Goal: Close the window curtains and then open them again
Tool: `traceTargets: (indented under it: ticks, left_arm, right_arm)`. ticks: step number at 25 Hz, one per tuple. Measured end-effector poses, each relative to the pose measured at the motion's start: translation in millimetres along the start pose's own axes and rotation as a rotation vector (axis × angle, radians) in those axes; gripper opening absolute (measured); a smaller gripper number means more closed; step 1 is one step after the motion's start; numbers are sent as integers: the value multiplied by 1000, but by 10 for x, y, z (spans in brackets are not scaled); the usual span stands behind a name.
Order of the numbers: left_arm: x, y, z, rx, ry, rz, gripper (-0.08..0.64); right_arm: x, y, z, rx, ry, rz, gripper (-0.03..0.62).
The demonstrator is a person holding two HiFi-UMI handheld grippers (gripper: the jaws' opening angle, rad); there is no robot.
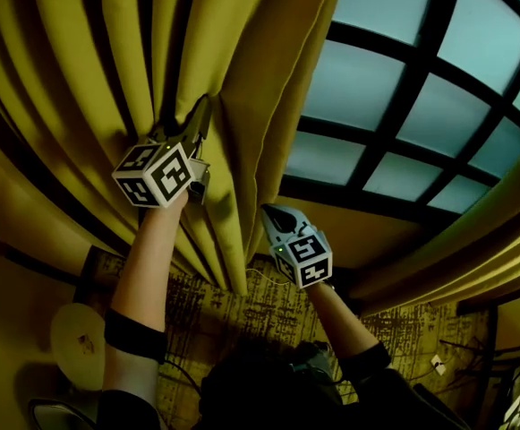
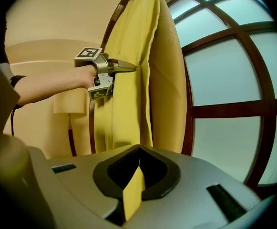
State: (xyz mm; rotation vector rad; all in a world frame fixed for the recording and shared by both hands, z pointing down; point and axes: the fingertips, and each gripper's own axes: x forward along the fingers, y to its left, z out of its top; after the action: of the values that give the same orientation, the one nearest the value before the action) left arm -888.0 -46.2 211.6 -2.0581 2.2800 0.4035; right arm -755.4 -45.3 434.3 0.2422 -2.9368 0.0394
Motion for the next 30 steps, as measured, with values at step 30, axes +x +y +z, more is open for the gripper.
traceTargets:
  ticks: [30]
  left_arm:
    - [-73,-202,-99,7,-5,30,6]
  right_arm:
    - [46,-155,280,-10,-82,31,2]
